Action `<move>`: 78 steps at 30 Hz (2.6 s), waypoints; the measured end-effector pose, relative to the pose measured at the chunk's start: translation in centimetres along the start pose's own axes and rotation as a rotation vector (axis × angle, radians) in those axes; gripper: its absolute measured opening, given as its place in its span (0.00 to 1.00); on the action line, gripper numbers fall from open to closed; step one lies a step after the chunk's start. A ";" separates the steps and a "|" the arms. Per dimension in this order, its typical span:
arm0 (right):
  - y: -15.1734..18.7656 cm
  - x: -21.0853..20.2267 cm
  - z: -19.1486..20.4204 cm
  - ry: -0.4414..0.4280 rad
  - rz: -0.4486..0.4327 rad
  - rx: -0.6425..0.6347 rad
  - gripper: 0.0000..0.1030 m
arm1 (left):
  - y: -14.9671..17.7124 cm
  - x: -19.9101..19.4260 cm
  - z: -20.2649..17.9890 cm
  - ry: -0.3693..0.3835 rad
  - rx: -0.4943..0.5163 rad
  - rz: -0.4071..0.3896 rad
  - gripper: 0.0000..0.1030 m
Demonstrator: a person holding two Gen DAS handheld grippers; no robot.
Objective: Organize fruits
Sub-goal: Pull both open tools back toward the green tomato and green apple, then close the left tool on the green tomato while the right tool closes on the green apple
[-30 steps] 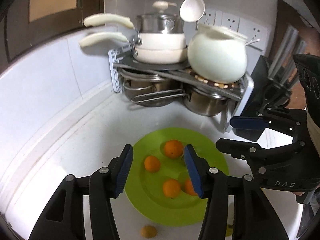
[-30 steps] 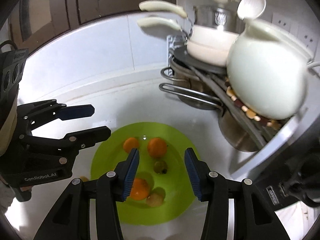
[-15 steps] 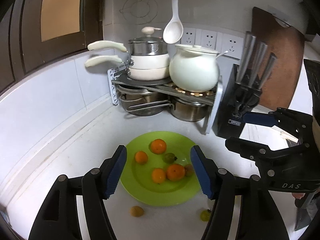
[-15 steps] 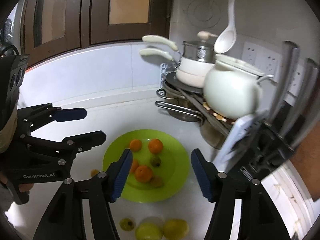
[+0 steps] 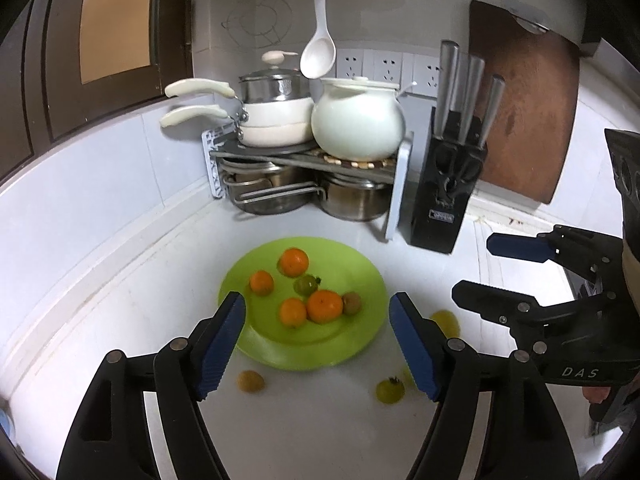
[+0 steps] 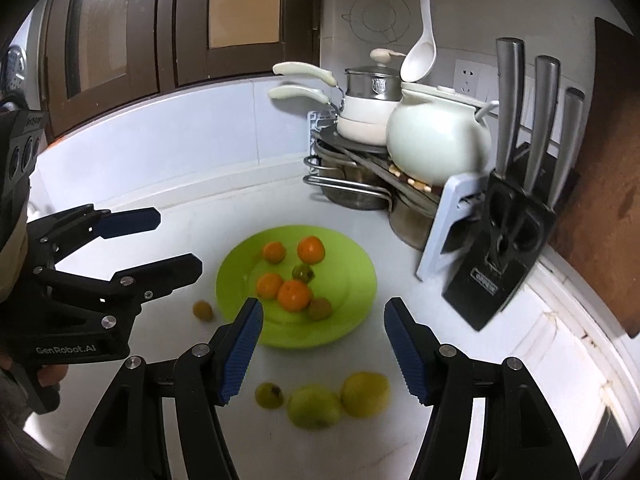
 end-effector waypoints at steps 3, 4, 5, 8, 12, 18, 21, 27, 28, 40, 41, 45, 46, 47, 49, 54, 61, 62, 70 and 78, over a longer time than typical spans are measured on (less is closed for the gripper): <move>1.0 -0.5 -0.2 0.003 -0.004 0.021 0.62 | 0.9 0.0 -0.7 0.011 0.008 0.004 0.72; 1.3 -0.7 -0.3 0.004 -0.013 0.031 0.62 | 1.2 0.0 -1.1 0.023 0.013 0.004 0.72; 1.7 -0.8 -0.4 0.006 -0.014 0.032 0.62 | 1.5 0.0 -1.4 0.032 0.019 0.006 0.72; 2.9 -0.6 -0.5 0.003 0.004 0.043 0.62 | 2.6 0.4 -2.3 0.049 0.052 0.020 0.72; 4.9 0.3 -0.9 -0.012 0.064 0.082 0.62 | 3.8 0.9 -3.3 0.062 0.094 0.030 0.72; 7.5 1.9 -1.6 -0.008 0.133 0.111 0.62 | 5.6 2.2 -5.0 0.084 0.175 0.054 0.72; 8.3 2.5 -2.2 0.004 0.154 0.130 0.62 | 6.8 3.3 -5.5 0.096 0.187 0.084 0.72; 9.9 3.9 -3.0 0.004 0.208 0.162 0.62 | 8.3 5.0 -6.5 0.157 0.173 0.127 0.71; 10.1 4.0 -3.0 0.001 0.212 0.166 0.62 | 8.5 5.4 -6.7 0.166 0.176 0.135 0.71; 11.4 5.2 -4.5 0.014 0.261 0.220 0.62 | 8.6 8.1 -8.4 0.232 0.185 0.162 0.55; 11.4 5.3 -4.6 0.016 0.263 0.220 0.62 | 8.6 8.3 -8.5 0.235 0.186 0.165 0.54; 11.5 5.4 -4.6 0.008 0.265 0.224 0.62 | 8.5 8.8 -8.9 0.251 0.187 0.171 0.47; 11.5 5.4 -4.5 0.004 0.264 0.225 0.62 | 8.5 8.9 -9.0 0.259 0.187 0.173 0.43; 11.4 5.5 -4.5 -0.001 0.262 0.227 0.62 | 8.6 9.0 -9.1 0.263 0.187 0.177 0.42; 11.4 5.6 -4.3 -0.010 0.264 0.230 0.62 | 8.6 9.2 -9.2 0.272 0.184 0.182 0.40; 11.4 6.1 -4.1 -0.029 0.271 0.252 0.62 | 8.7 9.3 -9.2 0.289 0.166 0.182 0.29; 11.3 6.8 -3.7 -0.042 0.280 0.262 0.62 | 8.8 9.0 -7.9 0.254 0.123 0.188 0.29; 11.3 7.0 -3.7 -0.046 0.281 0.263 0.62 | 8.8 8.9 -7.7 0.248 0.115 0.189 0.29; 11.0 8.5 -2.9 -0.067 0.291 0.269 0.62 | 8.8 8.6 -5.9 0.200 0.066 0.182 0.29; 10.7 9.0 -3.0 -0.059 0.279 0.271 0.51 | 8.9 8.6 -5.7 0.192 0.055 0.186 0.29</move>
Point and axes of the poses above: each gripper's, at about its wrist camera, not at the fingertips, and x roughly the way its jaws point, z to its left, y to its underside, the point moved 8 cm from there along x, roughly the way its jaws point, and after that the axes turned 13 degrees about x, right-handed, at the moved point
